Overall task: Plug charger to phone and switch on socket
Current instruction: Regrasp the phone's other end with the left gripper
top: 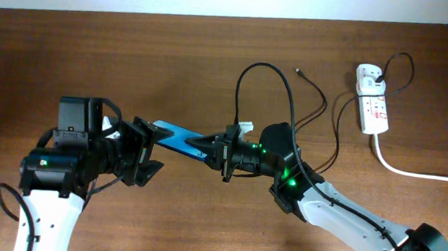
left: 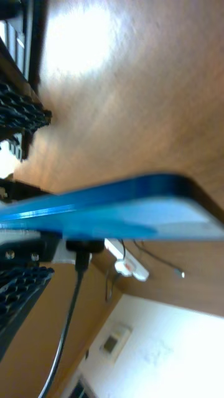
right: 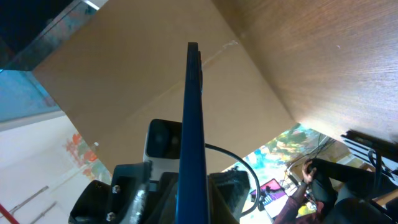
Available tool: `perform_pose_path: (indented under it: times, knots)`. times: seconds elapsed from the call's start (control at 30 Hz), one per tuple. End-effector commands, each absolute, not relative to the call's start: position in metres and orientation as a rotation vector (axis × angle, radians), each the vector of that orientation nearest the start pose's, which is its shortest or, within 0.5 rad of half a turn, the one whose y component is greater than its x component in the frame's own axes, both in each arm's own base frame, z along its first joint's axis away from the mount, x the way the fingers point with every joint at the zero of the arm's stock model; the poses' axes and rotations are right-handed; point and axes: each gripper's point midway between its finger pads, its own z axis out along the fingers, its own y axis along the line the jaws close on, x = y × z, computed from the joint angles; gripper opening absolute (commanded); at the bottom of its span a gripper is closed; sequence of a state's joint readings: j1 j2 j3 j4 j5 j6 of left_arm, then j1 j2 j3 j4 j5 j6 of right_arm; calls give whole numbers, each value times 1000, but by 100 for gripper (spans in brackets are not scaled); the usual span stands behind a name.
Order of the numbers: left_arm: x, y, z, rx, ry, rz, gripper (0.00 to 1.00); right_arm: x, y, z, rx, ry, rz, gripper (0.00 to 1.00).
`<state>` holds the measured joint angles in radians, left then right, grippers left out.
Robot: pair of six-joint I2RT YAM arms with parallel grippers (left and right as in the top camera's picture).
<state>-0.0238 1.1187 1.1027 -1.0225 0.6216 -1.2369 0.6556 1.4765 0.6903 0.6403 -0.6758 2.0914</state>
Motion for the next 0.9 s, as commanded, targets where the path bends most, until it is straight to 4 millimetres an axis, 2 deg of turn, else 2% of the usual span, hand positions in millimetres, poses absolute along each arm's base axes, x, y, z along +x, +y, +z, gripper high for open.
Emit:
perform_pose_path:
  times: [0.0, 0.1, 0.2, 0.23, 0.3, 0.37, 0.5, 0.7, 0.73, 0.83, 0.87]
  knots:
    - [261, -107, 222, -1485, 2436, -1219, 72, 261, 346, 230, 981, 2289, 2271, 4]
    - [262, -106, 221, -1524, 2426, -1220, 70, 259, 351, 230, 988, 2278, 2264, 4]
    - [263, -105, 220, -1530, 2423, -1205, 67, 256, 357, 238, 954, 2228, 2290, 4]
    - [263, -103, 218, -1539, 2416, -1185, 63, 255, 359, 243, 938, 2200, 2304, 4]
    - [265, -100, 217, -1540, 2406, -1162, 44, 254, 361, 249, 915, 2166, 2325, 4]
    - [270, -99, 219, -1520, 2391, -1169, 36, 253, 363, 254, 896, 2141, 2342, 4]
    - [282, -100, 228, -1453, 2345, -1204, 32, 250, 366, 254, 887, 2149, 2348, 4]
    - [284, -100, 229, -1467, 2333, -1211, 32, 251, 365, 253, 899, 2149, 2340, 4]
    - [284, -100, 229, -1479, 2328, -1213, 27, 251, 365, 253, 898, 2149, 2340, 4]
    - [287, -100, 232, -1481, 2308, -1229, 0, 250, 366, 253, 895, 2153, 2341, 4]
    - [288, -100, 232, -1485, 2305, -1229, 0, 250, 366, 253, 895, 2153, 2341, 4]
